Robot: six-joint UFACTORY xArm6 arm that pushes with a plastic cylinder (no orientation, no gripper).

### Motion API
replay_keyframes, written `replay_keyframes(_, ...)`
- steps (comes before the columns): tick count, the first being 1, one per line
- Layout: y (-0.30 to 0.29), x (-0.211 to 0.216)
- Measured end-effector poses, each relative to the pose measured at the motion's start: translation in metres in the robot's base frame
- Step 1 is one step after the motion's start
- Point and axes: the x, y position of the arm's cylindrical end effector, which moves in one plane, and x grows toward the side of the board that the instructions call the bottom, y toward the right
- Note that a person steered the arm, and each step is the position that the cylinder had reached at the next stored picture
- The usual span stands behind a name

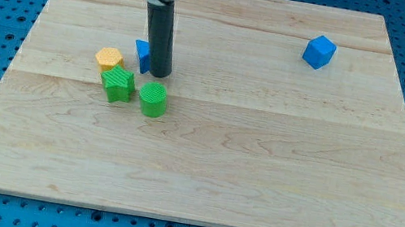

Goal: Push the green blocks hexagon and triangle towards the center of the board

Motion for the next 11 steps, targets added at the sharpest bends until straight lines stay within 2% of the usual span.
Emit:
replay_keyframes(1, 0.114, -0.006)
replay_keyframes(2, 0.106, 0.068)
replay_keyframes(3, 0.000, 0.090)
replay_keyframes(4, -0.042, 0.051)
replay_keyframes(5, -0.005, 0.080)
replay_keyframes(6, -0.095, 0.080)
replay_keyframes(7, -0.156, 0.038)
replay_keyframes(8, -0.062, 0.001)
replay_keyframes(9, -0.033, 0.000)
replay_keyframes(10, -0.163, -0.002)
replay_keyframes(11, -0.199, -0.060)
